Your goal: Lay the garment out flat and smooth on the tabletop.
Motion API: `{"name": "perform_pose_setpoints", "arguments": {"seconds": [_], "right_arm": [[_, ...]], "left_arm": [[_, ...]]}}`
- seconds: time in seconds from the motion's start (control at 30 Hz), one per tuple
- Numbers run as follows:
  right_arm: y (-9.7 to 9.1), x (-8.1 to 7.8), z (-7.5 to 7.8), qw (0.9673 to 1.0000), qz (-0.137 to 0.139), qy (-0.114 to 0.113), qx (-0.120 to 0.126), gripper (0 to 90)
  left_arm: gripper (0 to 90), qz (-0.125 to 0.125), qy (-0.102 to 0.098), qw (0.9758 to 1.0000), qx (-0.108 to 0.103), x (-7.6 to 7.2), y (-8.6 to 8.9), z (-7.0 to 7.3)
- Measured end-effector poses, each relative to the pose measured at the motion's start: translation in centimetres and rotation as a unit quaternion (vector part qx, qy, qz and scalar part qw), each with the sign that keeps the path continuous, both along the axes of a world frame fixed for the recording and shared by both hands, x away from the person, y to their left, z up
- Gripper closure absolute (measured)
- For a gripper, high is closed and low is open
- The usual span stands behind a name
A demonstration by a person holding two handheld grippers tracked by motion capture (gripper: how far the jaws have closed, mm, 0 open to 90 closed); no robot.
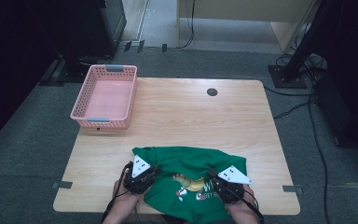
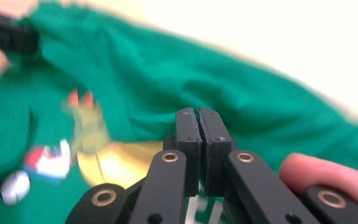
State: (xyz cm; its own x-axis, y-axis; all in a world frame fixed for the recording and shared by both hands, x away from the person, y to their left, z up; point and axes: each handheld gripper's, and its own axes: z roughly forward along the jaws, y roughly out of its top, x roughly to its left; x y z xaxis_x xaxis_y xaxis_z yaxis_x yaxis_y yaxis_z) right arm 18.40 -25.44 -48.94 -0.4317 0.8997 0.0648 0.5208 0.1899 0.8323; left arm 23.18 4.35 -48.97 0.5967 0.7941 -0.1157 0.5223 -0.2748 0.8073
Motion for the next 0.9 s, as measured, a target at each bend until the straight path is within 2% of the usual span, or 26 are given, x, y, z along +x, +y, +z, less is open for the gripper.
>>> {"name": "perform_pose_setpoints", "arguments": {"seconds": [0.07, 0.13, 0.2, 0.27, 0.3, 0.37, 0.43, 0.47, 0.5, 0.53, 0.57, 0.6, 0.63, 0.67, 0.7, 0.77, 0.83, 0.9], "right_arm": [[-0.2, 0.8, 1.6, 0.9996, -0.012, -0.027, 0.002, 88.9], [-0.6, 2.4, 3.2, 0.9984, -0.032, -0.044, 0.013, 88.9], [-1.0, 4.4, 4.7, 0.9967, -0.051, -0.059, 0.026, 88.9], [-1.2, 6.9, 5.9, 0.9954, -0.065, -0.066, 0.023, 89.1], [-1.3, 8.4, 6.3, 0.995, -0.072, -0.066, 0.022, 89.3], [-1.5, 11.7, 7.0, 0.9943, -0.088, -0.052, 0.03, 89.3], [-1.5, 15.5, 7.2, 0.993, -0.11, -0.037, 0.02, 89.0], [-1.5, 17.4, 7.1, 0.9913, -0.127, -0.027, 0.019, 86.8], [-1.7, 19.0, 7.0, 0.9876, -0.155, -0.021, 0.014, 76.9], [-2.0, 20.2, 6.9, 0.9831, -0.182, -0.014, 0.01, 68.4], [-2.4, 21.0, 6.9, 0.9806, -0.195, -0.012, 0.016, 61.8], [-2.9, 21.4, 6.9, 0.9797, -0.197, -0.011, 0.036, 58.3], [-3.3, 21.4, 7.0, 0.9792, -0.195, -0.01, 0.054, 56.4], [-3.6, 21.3, 7.0, 0.9801, -0.188, -0.006, 0.063, 55.5], [-3.8, 21.1, 6.9, 0.9821, -0.177, -0.002, 0.064, 54.6], [-3.8, 20.7, 6.3, 0.986, -0.16, 0.004, 0.046, 53.6], [-3.7, 20.3, 5.5, 0.9879, -0.151, 0.012, 0.034, 52.7], [-3.6, 19.9, 4.9, 0.9884, -0.148, 0.018, 0.031, 52.7]], "left_arm": [[85.7, 0.01, -0.007, 0.9999, -0.009, 1.0, -0.3, 1.1], [86.1, 0.021, -0.017, 0.9995, -0.017, 2.4, -0.7, 2.3], [86.3, 0.029, -0.017, 0.9991, -0.027, 4.3, -1.2, 3.4], [86.9, 0.041, -0.016, 0.9986, -0.031, 6.8, -1.9, 4.4], [87.2, 0.049, -0.01, 0.9982, -0.033, 8.2, -2.2, 4.8], [87.6, 0.061, 0.0, 0.9976, -0.032, 11.4, -3.0, 5.4], [87.0, 0.081, 0.016, 0.9963, -0.021, 15.2, -4.1, 5.2], [81.2, 0.099, 0.015, 0.995, -0.003, 16.7, -4.5, 5.0], [65.6, 0.115, 0.022, 0.9931, 0.01, 18.0, -4.7, 5.0], [61.1, 0.131, 0.036, 0.9908, 0.003, 18.8, -4.4, 5.0], [56.9, 0.137, 0.043, 0.9896, -0.014, 19.1, -4.0, 5.1], [51.8, 0.139, 0.043, 0.9891, -0.023, 19.2, -3.6, 5.2], [49.0, 0.138, 0.041, 0.9893, -0.022, 19.1, -3.3, 5.3], [47.5, 0.132, 0.038, 0.9903, -0.02, 19.0, -3.0, 5.2], [47.2, 0.126, 0.038, 0.9912, -0.015, 18.8, -2.8, 5.0], [45.8, 0.117, 0.04, 0.9923, -0.005, 18.5, -2.5, 4.4], [45.7, 0.115, 0.043, 0.9924, -0.004, 18.1, -2.5, 3.8], [45.7, 0.111, 0.047, 0.9927, -0.004, 17.7, -2.6, 3.4]]}}
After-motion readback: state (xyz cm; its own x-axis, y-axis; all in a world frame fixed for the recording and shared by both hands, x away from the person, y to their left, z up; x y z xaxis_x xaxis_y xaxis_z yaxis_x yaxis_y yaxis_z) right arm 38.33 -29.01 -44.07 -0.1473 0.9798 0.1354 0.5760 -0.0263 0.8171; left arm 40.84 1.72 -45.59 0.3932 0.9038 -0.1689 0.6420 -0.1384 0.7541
